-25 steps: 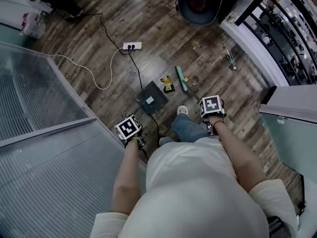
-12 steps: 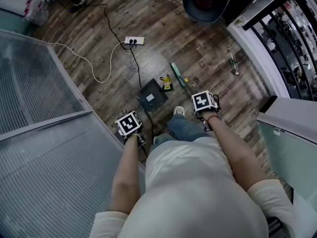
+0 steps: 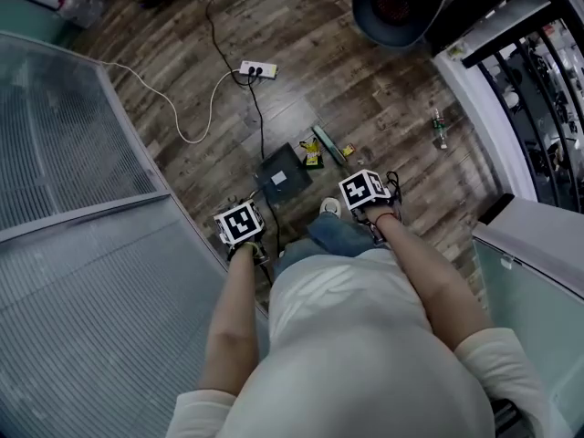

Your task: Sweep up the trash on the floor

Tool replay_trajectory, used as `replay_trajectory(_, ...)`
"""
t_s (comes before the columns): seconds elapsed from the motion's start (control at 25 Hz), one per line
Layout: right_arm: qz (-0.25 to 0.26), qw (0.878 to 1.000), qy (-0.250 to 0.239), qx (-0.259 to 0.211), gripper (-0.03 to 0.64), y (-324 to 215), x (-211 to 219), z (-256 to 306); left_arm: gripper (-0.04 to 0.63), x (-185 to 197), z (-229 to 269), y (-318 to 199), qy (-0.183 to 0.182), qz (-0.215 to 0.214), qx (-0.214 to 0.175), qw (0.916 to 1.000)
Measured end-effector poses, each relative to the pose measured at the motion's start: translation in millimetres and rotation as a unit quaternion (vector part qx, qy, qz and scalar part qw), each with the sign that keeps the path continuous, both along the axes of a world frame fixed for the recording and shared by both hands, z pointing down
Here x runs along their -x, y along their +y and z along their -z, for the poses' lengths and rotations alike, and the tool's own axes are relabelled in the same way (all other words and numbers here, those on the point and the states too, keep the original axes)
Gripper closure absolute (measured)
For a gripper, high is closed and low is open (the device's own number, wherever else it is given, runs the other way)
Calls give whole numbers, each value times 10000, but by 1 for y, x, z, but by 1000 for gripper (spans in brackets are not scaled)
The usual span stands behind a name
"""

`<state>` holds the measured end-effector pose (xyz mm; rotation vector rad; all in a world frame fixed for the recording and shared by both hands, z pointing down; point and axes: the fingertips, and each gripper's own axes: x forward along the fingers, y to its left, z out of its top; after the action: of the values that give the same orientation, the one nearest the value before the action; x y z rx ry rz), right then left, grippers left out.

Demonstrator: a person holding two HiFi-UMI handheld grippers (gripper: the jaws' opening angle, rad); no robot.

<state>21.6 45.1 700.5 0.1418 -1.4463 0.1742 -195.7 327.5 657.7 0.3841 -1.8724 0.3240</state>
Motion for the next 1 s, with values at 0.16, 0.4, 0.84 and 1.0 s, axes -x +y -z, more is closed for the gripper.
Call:
replay_trajectory(0.16,295,9996,36,26,518,5,0,-4,502,2,-2,-1,-13,-31,1,10000)
replay_trajectory(0.4,35,9997,60,231,518,19,9,-5,502,3,-3,-1,-29,-22,-21,10000)
replay_trajectory(0.84,-62,9992,53,387,518,47,15,-4,502,10,0,-5,-26,-35,-54,10000)
replay_trajectory(1.0,-148,9988,59,466,518,60,17,-3,501,16,4,7,-113,-77,251,9996)
